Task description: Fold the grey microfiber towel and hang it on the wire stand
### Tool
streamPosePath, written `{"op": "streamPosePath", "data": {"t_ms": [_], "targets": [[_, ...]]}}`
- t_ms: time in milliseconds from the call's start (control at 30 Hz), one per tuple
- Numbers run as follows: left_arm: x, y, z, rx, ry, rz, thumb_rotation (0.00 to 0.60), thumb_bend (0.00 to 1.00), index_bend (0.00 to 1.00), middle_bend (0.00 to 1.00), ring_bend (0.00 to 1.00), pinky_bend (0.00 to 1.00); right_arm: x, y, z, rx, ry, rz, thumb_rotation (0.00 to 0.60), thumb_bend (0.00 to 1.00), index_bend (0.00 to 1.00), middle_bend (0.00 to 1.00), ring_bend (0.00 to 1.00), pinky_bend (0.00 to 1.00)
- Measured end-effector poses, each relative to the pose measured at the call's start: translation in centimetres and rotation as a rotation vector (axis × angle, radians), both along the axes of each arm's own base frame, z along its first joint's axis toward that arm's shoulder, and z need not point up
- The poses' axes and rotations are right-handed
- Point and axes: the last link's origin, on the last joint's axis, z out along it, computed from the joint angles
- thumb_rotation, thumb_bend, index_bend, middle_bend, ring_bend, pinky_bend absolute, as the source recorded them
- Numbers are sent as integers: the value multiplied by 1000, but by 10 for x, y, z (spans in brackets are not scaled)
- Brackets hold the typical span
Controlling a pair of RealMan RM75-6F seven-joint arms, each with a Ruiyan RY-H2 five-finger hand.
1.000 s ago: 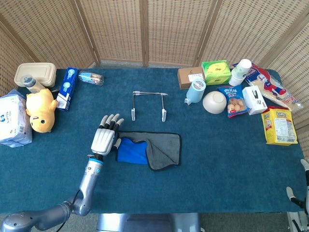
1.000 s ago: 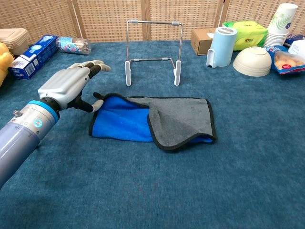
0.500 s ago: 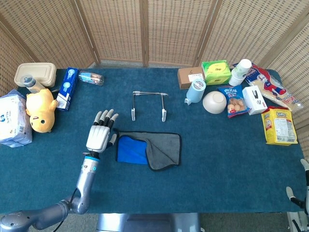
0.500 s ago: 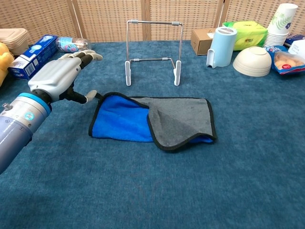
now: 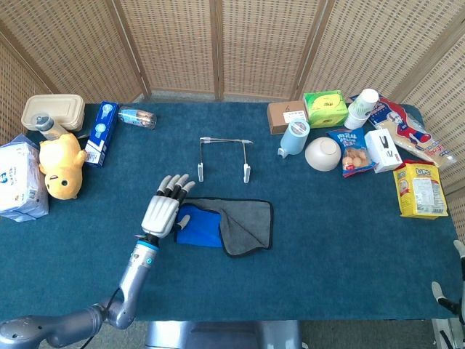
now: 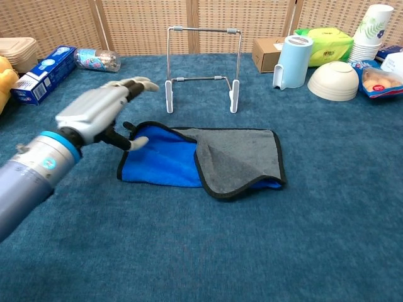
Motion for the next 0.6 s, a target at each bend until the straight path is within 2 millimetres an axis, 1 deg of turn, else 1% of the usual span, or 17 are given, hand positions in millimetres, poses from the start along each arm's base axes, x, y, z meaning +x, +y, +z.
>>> {"op": "streamPosePath", "data": {"t_ms": [67,233,433,600], "targets": [[3,1,-5,-12,1,-1,600,383,147,15,0,0,0,0,0,1,0,0,600,282,96,90,0,0],[9,4,-12,-19,-10,15,600,380,278,23,0,0,-1,2,1,-3,0,-5,600,282,97,90,0,0],[10,10,-12,-8,-11,31,600,384,389,63,0,0,-1,3,1,-4,2,-8,600,281,97,90,0,0],[11,15,-12,2,-18,44,600,403,448,86,0,0,-1,2,0,0,3,-9,600,281,97,90,0,0]]}}
